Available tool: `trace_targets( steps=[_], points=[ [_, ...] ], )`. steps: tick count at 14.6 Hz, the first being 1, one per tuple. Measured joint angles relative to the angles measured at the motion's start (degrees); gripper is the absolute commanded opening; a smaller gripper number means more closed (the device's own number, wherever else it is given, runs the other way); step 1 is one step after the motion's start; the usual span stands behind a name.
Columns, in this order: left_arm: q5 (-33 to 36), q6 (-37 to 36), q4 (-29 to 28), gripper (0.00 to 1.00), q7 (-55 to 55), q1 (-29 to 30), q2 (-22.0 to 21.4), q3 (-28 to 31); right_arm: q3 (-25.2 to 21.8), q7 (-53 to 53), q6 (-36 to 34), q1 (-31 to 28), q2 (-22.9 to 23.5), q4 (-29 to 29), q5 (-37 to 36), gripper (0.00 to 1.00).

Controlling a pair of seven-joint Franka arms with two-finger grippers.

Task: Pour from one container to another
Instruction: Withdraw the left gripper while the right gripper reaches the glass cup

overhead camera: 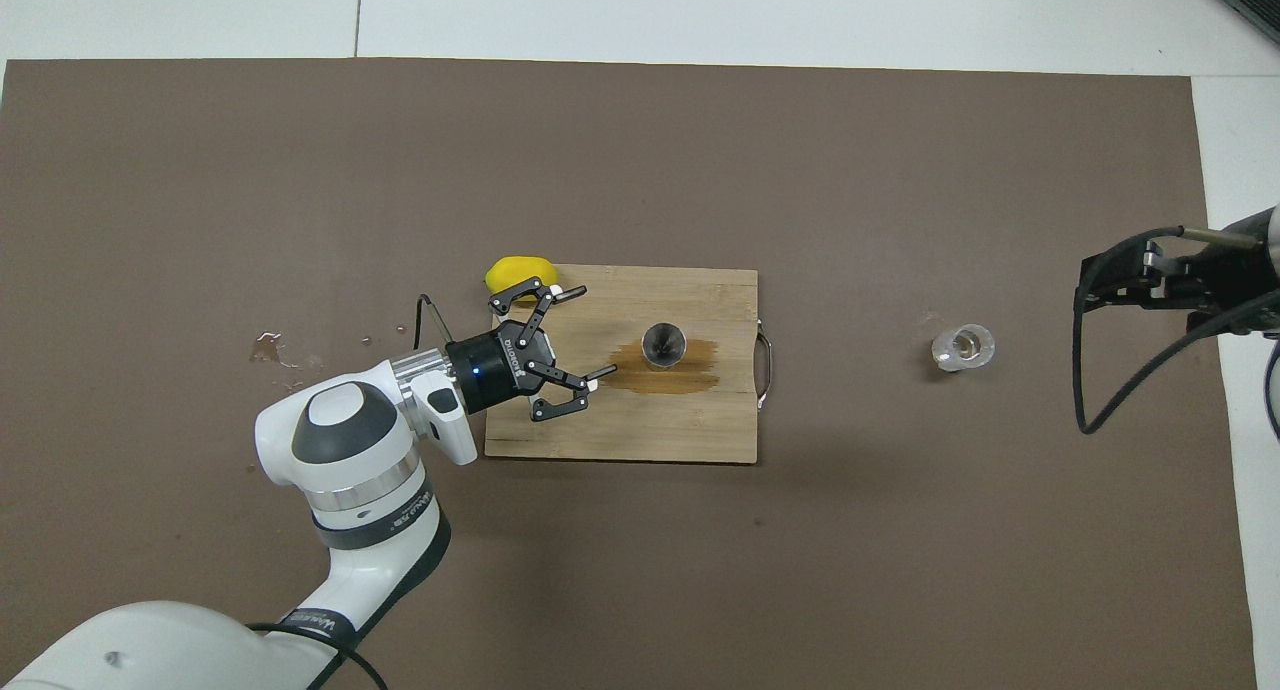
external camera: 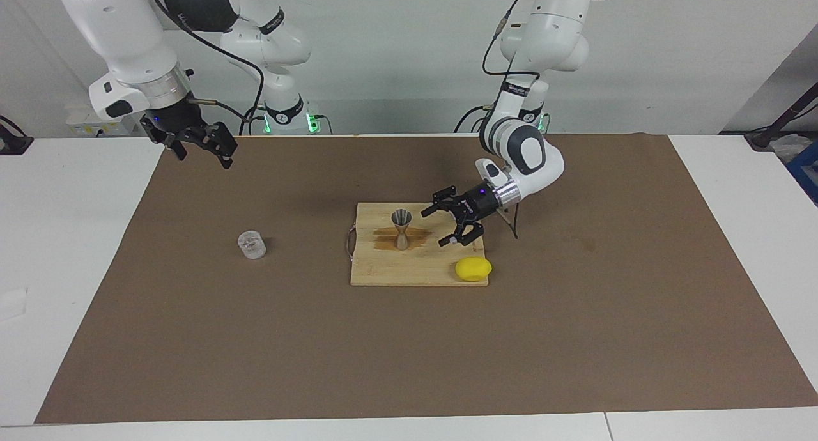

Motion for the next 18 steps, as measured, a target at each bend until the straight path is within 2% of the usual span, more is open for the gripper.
trace_targets(
  steps=[3, 5, 7, 9, 12, 14, 15, 18],
  points=[
    [11.44, -0.02, -1.8, 1.0, -0.05, 4.36, -4.49, 0.09, 0.62, -0.18, -2.94, 0.38, -0.09, 0.0, 0.0, 0.99],
    [20.79, -0.78, -2.25, 1.0, -0.22, 8.06, -6.96, 0.18, 0.93, -0.18, -3.26, 0.6, -0.41, 0.0, 0.06, 0.89],
    [29.72, -4.03, -2.44, 1.0, -1.28, 12.3, -8.88, 0.31, 1.03, 0.16, -2.77, 1.68, -0.6, -0.2, 0.09, 0.87],
    [38.85, -8.57, -2.41, 1.0, -3.3, 16.99, -10.08, 0.43, 1.06, 1.24, 0.06, 3.01, -0.62, -1.58, 0.09, 0.87],
    [51.43, -16.81, -0.83, 1.0, -6.53, 24.41, -11.22, 0.63, 1.05, 4.8, 8.39, 3.86, -0.5, -7.57, 0.09, 0.89],
    [60.13, -22.55, 2.25, 1.0, -10.81, 29.24, -11.93, 0.73, 0.86, 9.34, 13.76, 2.12, -0.03, -11.89, 0.09, 0.9],
    [63.85, -25.35, 4.14, 1.0, -12.95, 31.28, -12.2, 0.76, 0.71, 11.27, 15.06, 0.75, 0.32, -13.47, 0.21, 0.94],
    [73.01, -31.64, 9.25, 1.0, -18.89, 35.11, -12.49, 0.78, 0.43, 16.42, 16.68, -4.81, 2.71, -15.75, 6.03, 0.98]
  ],
)
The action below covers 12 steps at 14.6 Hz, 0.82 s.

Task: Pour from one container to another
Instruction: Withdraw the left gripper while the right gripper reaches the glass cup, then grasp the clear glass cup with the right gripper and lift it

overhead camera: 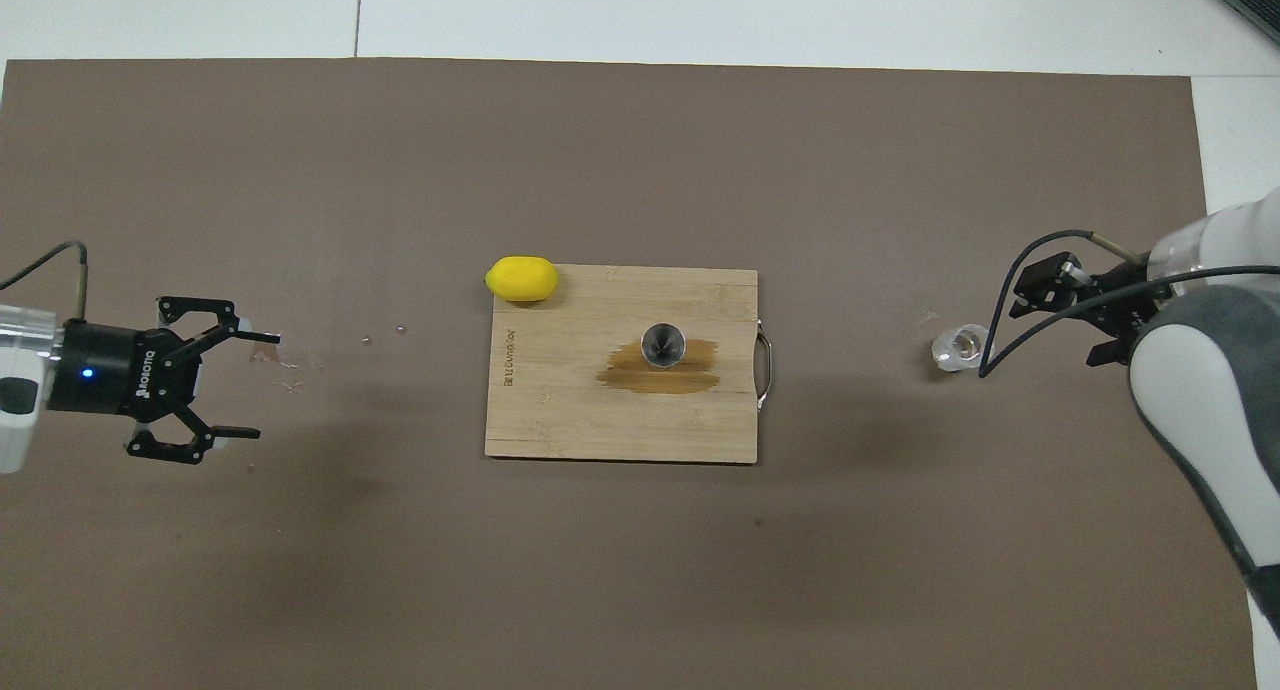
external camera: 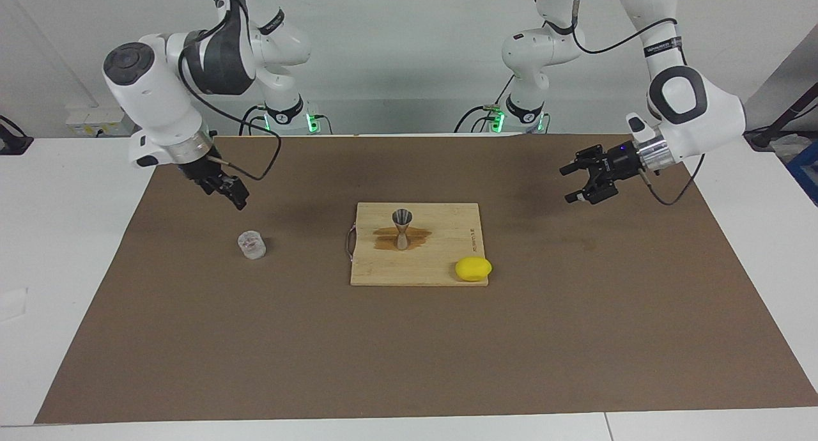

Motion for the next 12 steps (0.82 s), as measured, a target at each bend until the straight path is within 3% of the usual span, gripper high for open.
trace_targets(
  steps=[5, 8, 12],
  points=[
    [10.19, -4.68, 6.24, 1.0, -10.64, 0.76, -0.05, -0.11, -0.2, 8.91, 6.65, -9.16, 8.05, -0.82, 11.18, 1.0],
    [15.33, -6.17, 10.52, 1.0, -19.11, 0.69, -0.48, -0.58, -0.17, 21.42, 9.89, -10.61, 10.71, -1.06, 16.59, 1.0],
    [19.84, -9.19, 14.39, 1.0, -32.17, 0.66, -2.84, -0.84, -0.17, 24.52, 10.05, -11.61, 13.79, -1.67, 24.94, 1.0]
  ],
)
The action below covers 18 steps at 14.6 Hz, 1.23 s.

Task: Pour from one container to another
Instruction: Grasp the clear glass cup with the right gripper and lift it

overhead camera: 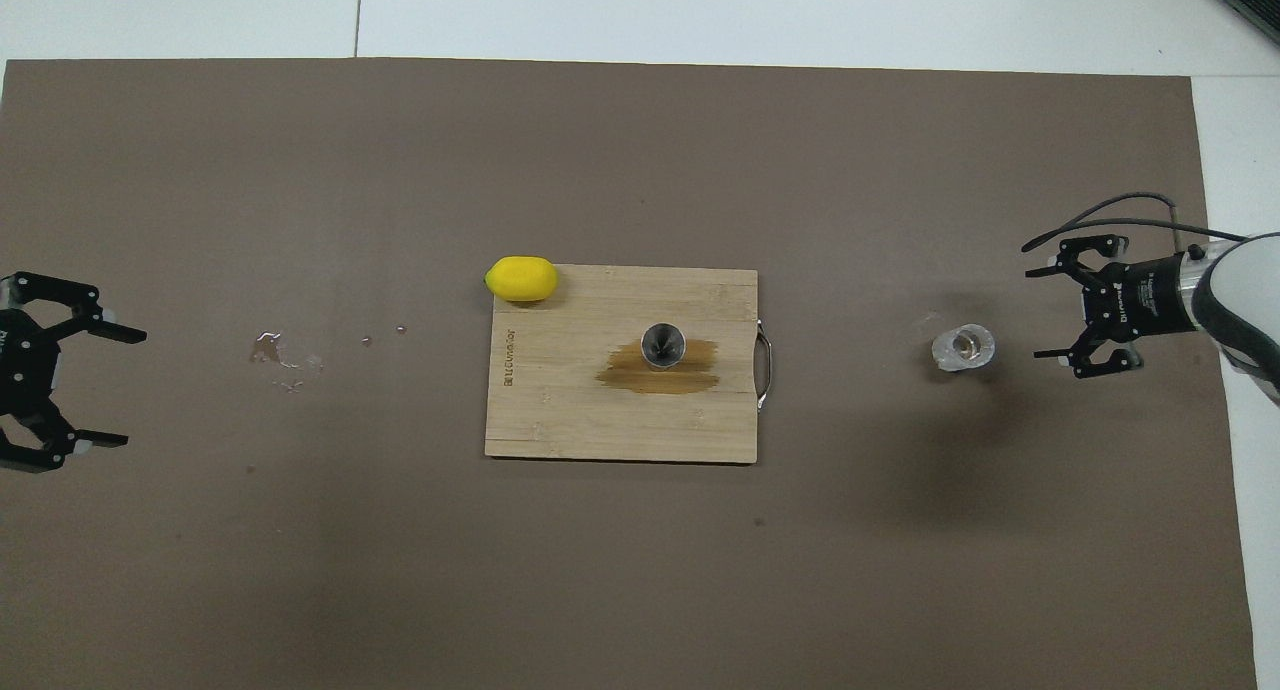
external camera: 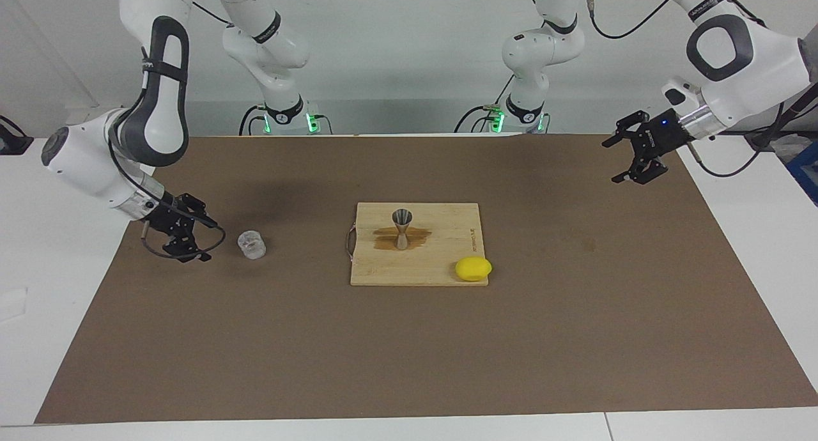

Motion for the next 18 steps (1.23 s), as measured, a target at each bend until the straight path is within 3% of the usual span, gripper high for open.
trace_targets(
  steps=[6, 13, 18],
  points=[
    [0.96, -3.14, 7.27, 1.0, -22.57, -0.24, -0.72, -0.99, 0.06, -5.29, -0.92, -1.03, 4.66, -1.3, 5.7, 1.0],
    [1.62, -3.22, 9.45, 1.0, -66.01, -2.84, -0.71, -2.08, 0.47, -9.42, -1.31, -0.93, 4.97, -4.8, 12.52, 0.95],
    [16.06, -2.88, 9.94, 1.0, -81.49, -6.26, -0.71, -3.67, 0.58, -10.36, -1.3, -0.53, 4.97, -5.23, 15.47, 0.9]
  ],
)
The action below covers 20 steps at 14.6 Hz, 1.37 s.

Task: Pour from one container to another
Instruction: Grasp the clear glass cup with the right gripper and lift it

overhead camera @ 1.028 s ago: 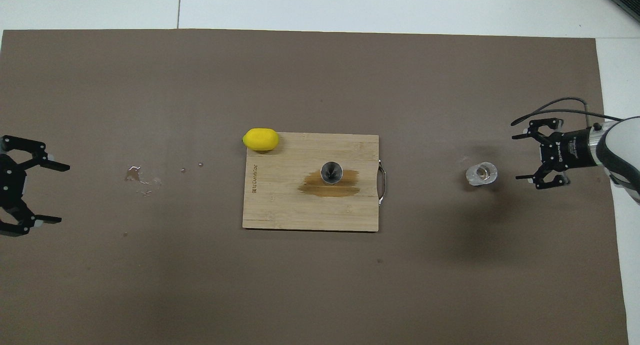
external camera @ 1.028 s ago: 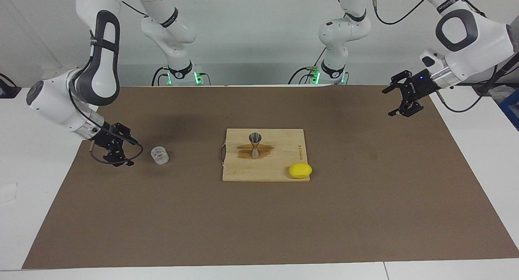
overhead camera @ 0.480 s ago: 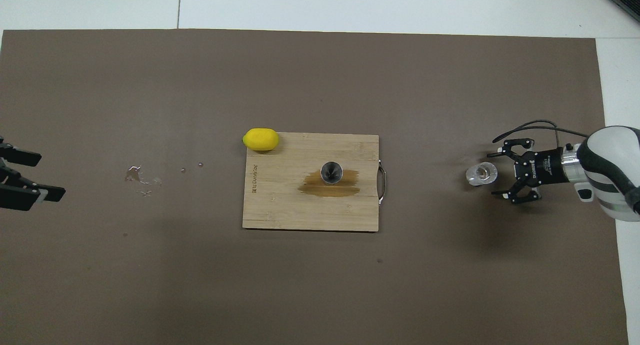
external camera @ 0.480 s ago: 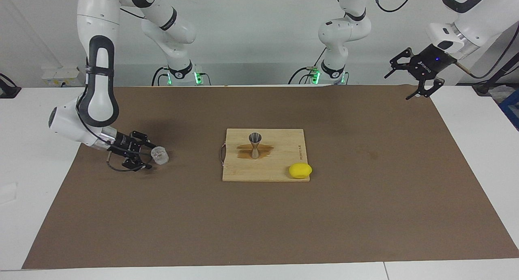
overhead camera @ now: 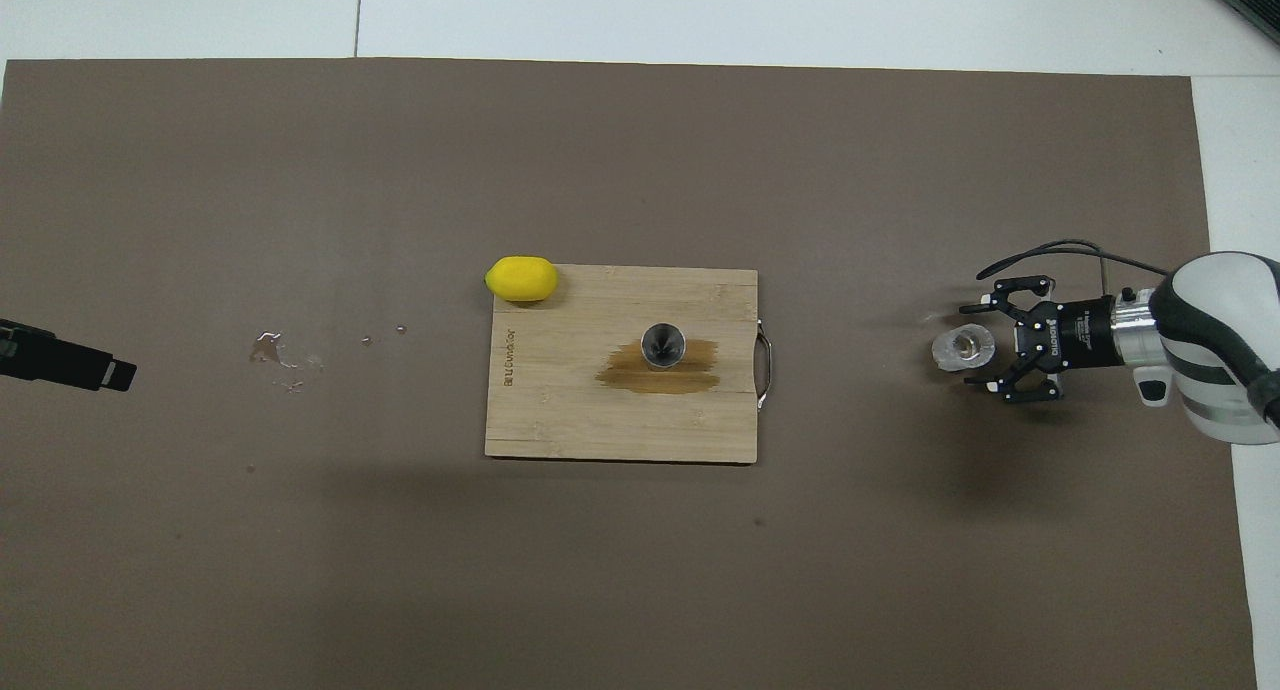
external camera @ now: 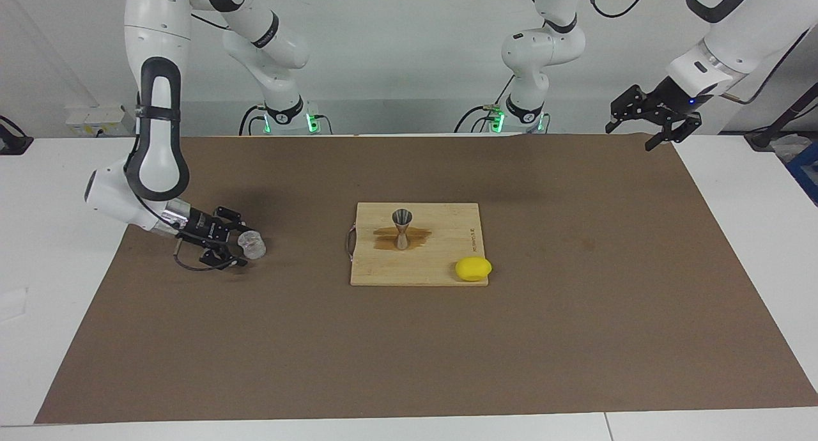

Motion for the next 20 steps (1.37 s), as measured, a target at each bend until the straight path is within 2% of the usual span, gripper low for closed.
trace_targets(
  steps=[3, 4, 8, 9, 14, 20],
  points=[
    [3.42, 2.22, 0.31, 1.0, -5.66, -1.98, 0.0, -0.49, 0.04, -1.6, 0.11, 0.71, 0.0, -0.2, 1.15, 0.87],
    [3.54, 2.85, 0.32, 1.0, -5.93, -1.96, 0.0, -0.35, 0.04, -1.84, 0.2, 0.94, 0.0, -0.22, 1.23, 0.77],
    [3.65, 3.41, 0.32, 1.0, -5.94, -1.94, 0.0, 0.03, 0.04, -2.07, 0.17, 1.1, -0.03, -0.25, 1.25, 0.06],
    [3.67, 3.52, 0.32, 1.0, -5.94, -1.94, 0.0, 0.05, 0.04, -2.07, 0.16, 1.09, -0.05, -0.26, 1.26, 0.0],
    [3.74, 3.56, 0.32, 1.0, -5.99, -1.89, 0.0, 0.2, 0.07, 1.51, 0.13, 2.78, -3.04, -0.18, 1.49, 0.0],
    [3.77, 3.86, 0.32, 1.0, -6.6, -1.84, 0.0, 0.28, 0.09, 12.68, 1.09, 14.09, -9.4, 0.6, 0.82, 0.0]
  ],
)
